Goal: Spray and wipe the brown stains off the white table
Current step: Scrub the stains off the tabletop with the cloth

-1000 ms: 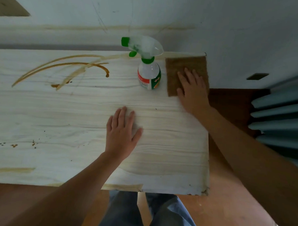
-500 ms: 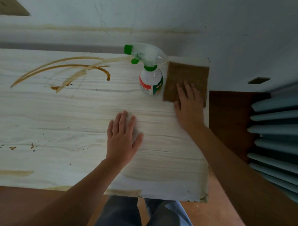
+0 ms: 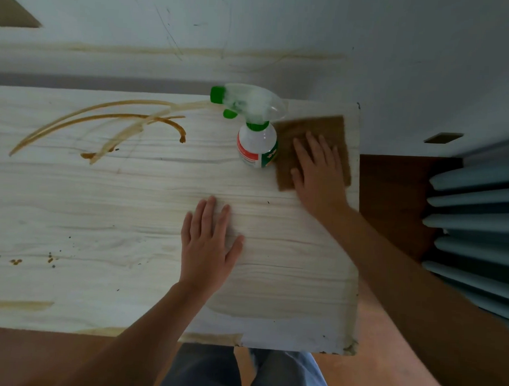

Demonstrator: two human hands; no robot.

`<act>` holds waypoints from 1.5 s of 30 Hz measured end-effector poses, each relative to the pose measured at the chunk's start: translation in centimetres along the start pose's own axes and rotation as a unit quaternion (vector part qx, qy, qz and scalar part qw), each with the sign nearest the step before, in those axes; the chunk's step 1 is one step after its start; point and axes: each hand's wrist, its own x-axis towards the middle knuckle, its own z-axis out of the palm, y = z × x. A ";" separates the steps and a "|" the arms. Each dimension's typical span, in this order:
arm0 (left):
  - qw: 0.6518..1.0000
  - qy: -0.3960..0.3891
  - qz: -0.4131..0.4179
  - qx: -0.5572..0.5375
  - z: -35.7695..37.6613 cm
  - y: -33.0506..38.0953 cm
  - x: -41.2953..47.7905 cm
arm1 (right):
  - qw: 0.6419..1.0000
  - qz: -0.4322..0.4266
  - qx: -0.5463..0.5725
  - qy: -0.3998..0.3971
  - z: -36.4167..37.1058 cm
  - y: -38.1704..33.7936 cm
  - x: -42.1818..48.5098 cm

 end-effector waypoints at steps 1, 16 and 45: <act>1.000 -0.002 0.000 0.001 -0.1 0.0 0.0 | 1.000 0.003 -0.004 0.007 -0.1 -0.1 1.9; 1.000 -0.016 0.010 0.005 -0.8 0.0 0.1 | 0.996 0.069 -0.007 0.054 -0.6 2.5 3.7; 0.998 -0.058 0.013 0.035 -1.5 -2.7 -5.2 | 0.995 0.086 0.043 0.013 3.7 -5.5 -8.1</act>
